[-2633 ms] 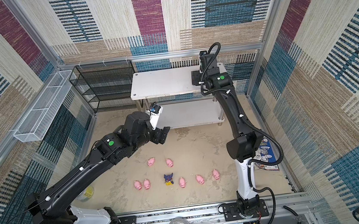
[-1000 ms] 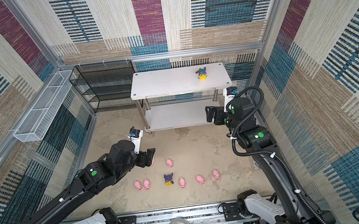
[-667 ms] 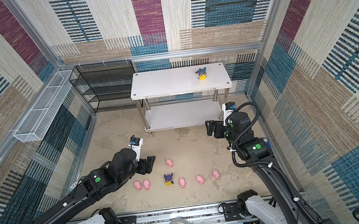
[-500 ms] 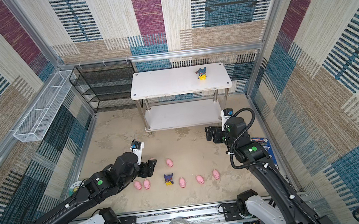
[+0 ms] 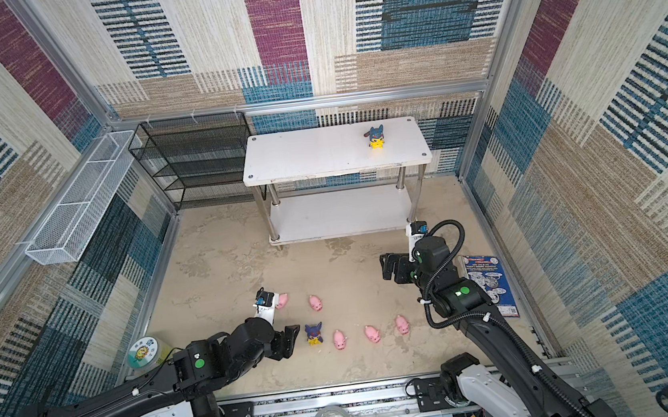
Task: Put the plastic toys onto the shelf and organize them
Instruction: 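Withdraw the right gripper from the shelf while the left gripper moves over the pink pigs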
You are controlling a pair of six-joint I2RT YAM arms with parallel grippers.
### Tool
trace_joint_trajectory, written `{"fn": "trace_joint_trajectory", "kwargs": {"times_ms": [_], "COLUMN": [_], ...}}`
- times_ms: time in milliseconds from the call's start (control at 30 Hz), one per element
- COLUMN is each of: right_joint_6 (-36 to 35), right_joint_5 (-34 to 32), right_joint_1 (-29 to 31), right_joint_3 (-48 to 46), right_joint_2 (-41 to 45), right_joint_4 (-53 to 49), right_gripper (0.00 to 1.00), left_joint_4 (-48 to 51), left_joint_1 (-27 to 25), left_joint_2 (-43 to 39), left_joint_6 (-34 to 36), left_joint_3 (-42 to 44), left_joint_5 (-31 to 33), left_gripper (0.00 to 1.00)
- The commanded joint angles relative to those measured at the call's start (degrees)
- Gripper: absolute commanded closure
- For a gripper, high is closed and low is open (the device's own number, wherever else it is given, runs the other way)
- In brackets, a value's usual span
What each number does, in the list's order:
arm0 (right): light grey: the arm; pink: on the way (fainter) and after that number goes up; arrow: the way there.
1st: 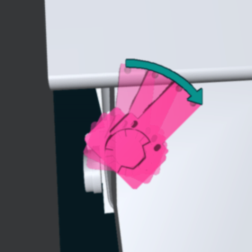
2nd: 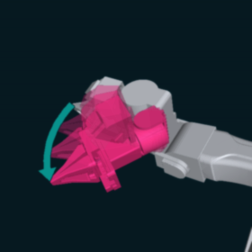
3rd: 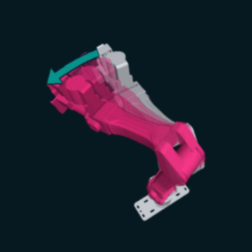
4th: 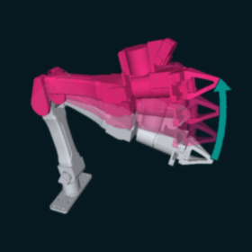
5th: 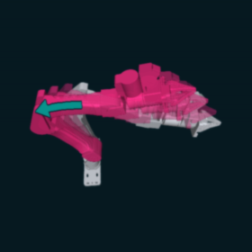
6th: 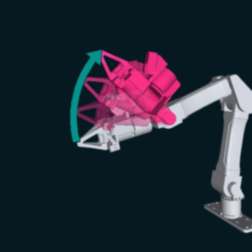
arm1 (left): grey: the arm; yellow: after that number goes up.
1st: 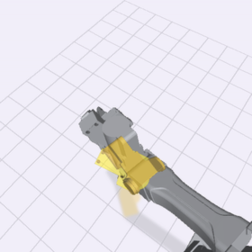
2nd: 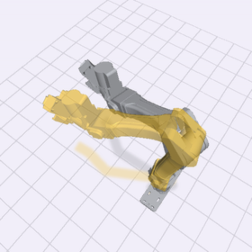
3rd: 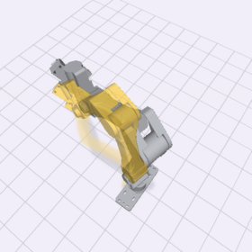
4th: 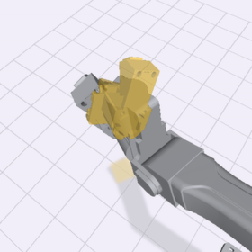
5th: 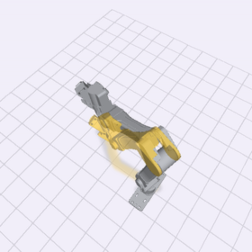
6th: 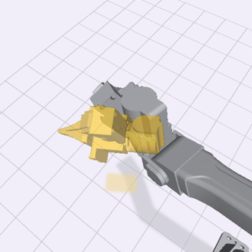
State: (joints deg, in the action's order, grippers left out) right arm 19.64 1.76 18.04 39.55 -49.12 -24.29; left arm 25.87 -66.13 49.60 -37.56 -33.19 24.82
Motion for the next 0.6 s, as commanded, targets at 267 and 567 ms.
{"fn": "trace_joint_trajectory", "kwargs": {"times_ms": [267, 567], "right_joint_6": [1.0, 1.0], "right_joint_5": [-1.1, 0.1], "right_joint_1": [0.3, 0.4], "right_joint_3": [0.1, -0.4], "right_joint_2": [1.7, 2.2], "right_joint_4": [2.3, 3.1], "right_gripper": [0.02, 0.02], "left_joint_4": [-2.0, -1.4], "left_joint_1": [-7.5, -11.0], "left_joint_2": [10.8, 22.9], "left_joint_6": [-11.1, -12.6], "left_joint_3": [-2.2, -8.7], "left_joint_5": [8.1, 11.5], "left_gripper": [0.24, 0.26]}}
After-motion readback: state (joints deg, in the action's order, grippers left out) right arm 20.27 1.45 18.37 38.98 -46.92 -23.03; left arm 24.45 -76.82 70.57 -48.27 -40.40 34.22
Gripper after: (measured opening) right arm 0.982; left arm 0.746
